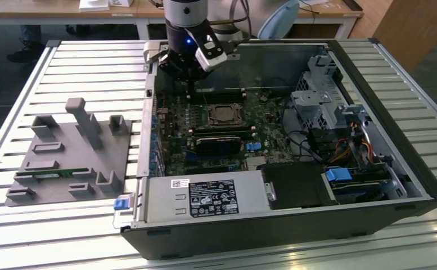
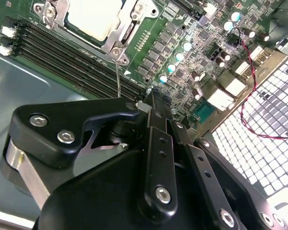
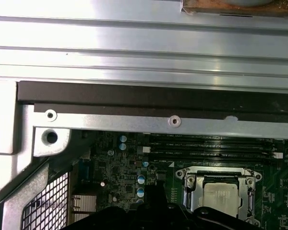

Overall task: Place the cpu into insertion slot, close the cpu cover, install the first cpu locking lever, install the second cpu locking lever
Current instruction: 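Install the first cpu locking lever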

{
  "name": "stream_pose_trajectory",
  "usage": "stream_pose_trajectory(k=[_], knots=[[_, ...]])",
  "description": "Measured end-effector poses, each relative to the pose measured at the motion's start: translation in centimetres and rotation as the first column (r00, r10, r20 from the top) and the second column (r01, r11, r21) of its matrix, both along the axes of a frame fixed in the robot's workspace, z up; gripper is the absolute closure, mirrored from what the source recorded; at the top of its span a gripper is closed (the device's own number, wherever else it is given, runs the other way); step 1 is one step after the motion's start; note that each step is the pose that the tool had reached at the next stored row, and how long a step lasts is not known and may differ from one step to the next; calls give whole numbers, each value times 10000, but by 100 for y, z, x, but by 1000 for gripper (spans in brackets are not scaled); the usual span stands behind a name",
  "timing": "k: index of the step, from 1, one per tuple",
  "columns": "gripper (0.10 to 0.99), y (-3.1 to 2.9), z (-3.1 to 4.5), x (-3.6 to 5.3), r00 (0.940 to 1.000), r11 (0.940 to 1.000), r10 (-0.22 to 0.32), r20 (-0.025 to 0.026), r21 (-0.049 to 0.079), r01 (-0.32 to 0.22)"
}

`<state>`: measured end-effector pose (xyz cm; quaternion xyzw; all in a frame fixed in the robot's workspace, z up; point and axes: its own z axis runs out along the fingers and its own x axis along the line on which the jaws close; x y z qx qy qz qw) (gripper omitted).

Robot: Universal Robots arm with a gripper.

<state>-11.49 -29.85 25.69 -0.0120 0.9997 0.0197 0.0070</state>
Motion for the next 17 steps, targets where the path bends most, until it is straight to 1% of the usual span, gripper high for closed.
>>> stream_pose_trajectory(k=[8,10,14,17], knots=[[980,28,0,13,10000,10000,-1,0,1,1],[980,30,-1,52,10000,10000,-3,0,0,3],[980,32,-2,168,10000,10000,-2,1,1,2],[980,34,-2,232,10000,10000,0,0,1,0]])
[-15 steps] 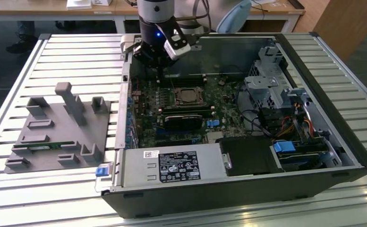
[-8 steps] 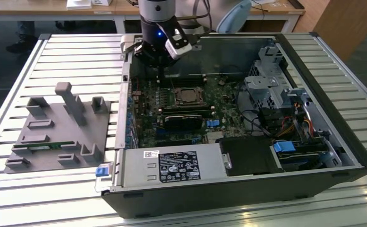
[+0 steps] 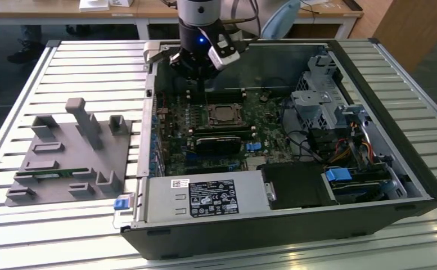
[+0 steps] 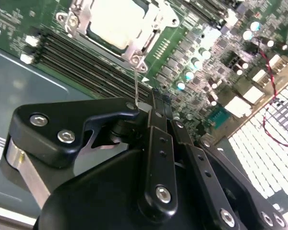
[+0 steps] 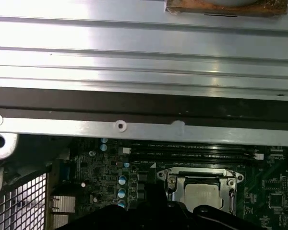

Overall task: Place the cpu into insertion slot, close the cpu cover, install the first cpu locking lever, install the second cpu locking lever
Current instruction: 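Install the first cpu locking lever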

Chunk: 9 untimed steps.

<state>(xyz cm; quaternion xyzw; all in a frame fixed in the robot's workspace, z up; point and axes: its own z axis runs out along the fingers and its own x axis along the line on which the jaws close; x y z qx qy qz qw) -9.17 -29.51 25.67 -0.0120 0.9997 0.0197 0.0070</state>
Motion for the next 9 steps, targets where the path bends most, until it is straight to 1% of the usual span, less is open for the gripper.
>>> stream_pose_trajectory(k=[2,9], knots=[[980,1,-3,62,10000,10000,-2,0,0,2],[980,1,-12,141,10000,10000,-1,0,-1,1]])
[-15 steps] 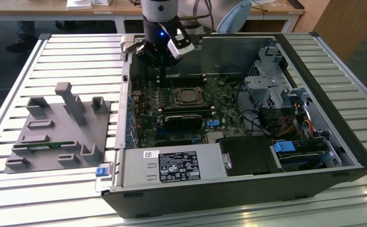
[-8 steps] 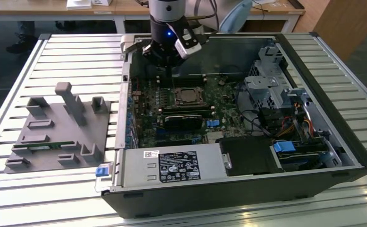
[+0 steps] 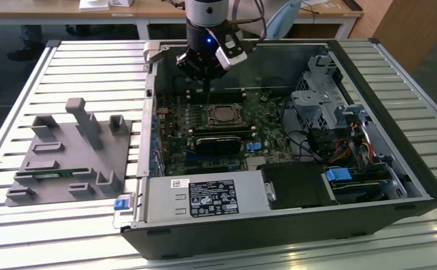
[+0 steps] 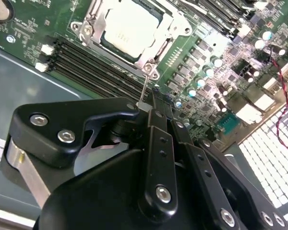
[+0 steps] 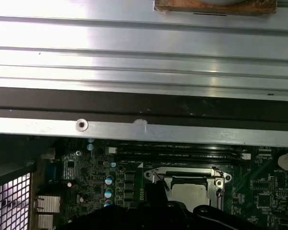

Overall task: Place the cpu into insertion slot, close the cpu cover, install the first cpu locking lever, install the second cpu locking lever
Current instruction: 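Install the first cpu locking lever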

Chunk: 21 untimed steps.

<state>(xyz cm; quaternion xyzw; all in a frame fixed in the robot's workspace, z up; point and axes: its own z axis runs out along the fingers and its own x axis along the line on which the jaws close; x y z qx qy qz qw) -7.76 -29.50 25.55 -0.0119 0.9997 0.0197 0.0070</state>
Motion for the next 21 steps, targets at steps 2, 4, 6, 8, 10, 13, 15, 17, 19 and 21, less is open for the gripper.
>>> stream_pose_trajectory(k=[2,4,6,8,10,13,15,17,19,21], knots=[[980,0,-3,18,10000,10000,-1,2,2,1],[980,0,-5,40,10000,10000,-2,-1,-1,2],[980,0,-8,63,10000,10000,0,0,1,0],[980,0,-12,74,10000,10000,0,1,1,0],[980,0,-18,89,10000,10000,1,0,4,-1],[980,0,-30,91,10000,9997,0,-1,259,0],[980,1,-52,94,10000,9995,0,3,330,0],[980,0,-72,101,10000,9995,7,16,329,-7],[980,0,-87,111,10000,9995,32,31,328,-33],[980,6,-104,136,10000,9995,34,31,326,-35]])
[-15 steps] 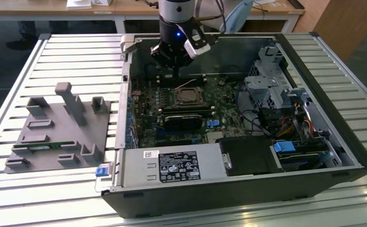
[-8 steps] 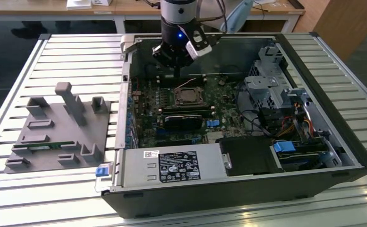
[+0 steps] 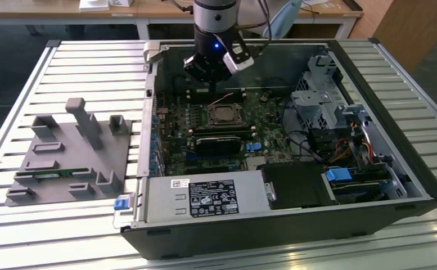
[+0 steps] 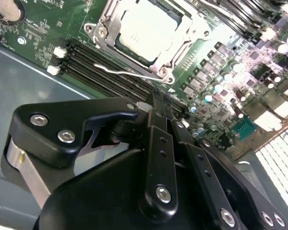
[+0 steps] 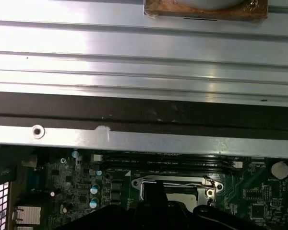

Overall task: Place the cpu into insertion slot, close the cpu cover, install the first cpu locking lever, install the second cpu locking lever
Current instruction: 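Install the first cpu locking lever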

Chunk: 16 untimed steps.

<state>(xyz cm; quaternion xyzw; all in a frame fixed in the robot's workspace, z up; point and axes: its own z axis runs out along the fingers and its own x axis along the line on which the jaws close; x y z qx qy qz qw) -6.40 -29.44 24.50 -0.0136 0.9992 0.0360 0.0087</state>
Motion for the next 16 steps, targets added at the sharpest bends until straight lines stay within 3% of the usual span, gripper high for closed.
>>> stream_pose_trajectory(k=[5,16], knots=[[980,16,-46,45,10000,10000,1,2,2,-1],[980,16,-91,59,10000,10000,3,1,26,-3]])
